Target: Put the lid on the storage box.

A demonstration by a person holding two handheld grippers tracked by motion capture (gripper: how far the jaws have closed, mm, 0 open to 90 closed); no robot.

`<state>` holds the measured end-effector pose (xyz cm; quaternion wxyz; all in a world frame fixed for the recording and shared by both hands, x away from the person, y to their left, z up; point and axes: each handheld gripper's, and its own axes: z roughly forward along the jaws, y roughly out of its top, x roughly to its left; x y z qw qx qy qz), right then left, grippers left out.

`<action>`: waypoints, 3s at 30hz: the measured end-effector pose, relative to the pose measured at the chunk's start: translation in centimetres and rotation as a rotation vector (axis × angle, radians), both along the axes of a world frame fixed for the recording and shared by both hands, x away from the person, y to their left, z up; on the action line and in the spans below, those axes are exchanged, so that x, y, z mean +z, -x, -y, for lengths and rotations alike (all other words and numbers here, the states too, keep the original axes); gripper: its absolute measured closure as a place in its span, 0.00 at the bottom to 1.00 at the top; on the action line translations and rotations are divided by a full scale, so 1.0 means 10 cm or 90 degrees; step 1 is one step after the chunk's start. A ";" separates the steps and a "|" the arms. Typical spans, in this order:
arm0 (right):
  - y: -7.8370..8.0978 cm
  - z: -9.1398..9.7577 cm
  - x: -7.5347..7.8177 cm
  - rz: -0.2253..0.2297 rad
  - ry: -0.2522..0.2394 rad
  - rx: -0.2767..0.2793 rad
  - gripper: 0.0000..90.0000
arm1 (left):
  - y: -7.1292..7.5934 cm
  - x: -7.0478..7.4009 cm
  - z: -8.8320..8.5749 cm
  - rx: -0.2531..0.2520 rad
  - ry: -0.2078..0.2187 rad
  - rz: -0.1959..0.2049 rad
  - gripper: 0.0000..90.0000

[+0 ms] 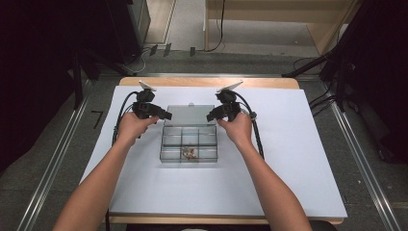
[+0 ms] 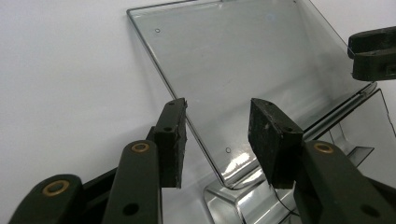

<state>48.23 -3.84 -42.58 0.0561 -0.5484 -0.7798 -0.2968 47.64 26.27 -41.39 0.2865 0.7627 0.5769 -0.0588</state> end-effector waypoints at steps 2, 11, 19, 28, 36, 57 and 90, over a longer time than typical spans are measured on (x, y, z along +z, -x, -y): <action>-0.02 0.00 -0.01 -0.001 0.006 0.001 0.63 | -0.01 -0.02 -0.01 0.002 0.001 -0.004 0.64; -0.08 -0.04 -0.03 -0.019 0.021 -0.007 0.63 | -0.05 -0.07 -0.01 0.010 0.001 -0.021 0.66; -0.13 -0.06 -0.04 -0.036 0.021 -0.019 0.60 | -0.10 -0.12 -0.01 0.022 0.008 -0.034 0.66; -0.18 -0.10 -0.04 -0.057 0.026 -0.035 0.58 | -0.15 -0.11 0.06 0.028 -0.020 -0.041 0.64; -0.21 -0.10 -0.06 -0.061 0.026 -0.045 0.58 | -0.18 -0.12 0.05 0.038 -0.010 -0.056 0.63; -0.27 -0.12 -0.03 -0.068 0.010 -0.066 0.60 | -0.20 -0.06 0.06 0.055 0.004 -0.046 0.65; -0.07 -0.06 0.31 0.024 0.003 -0.041 0.65 | -0.04 0.29 0.10 0.037 -0.011 0.049 0.65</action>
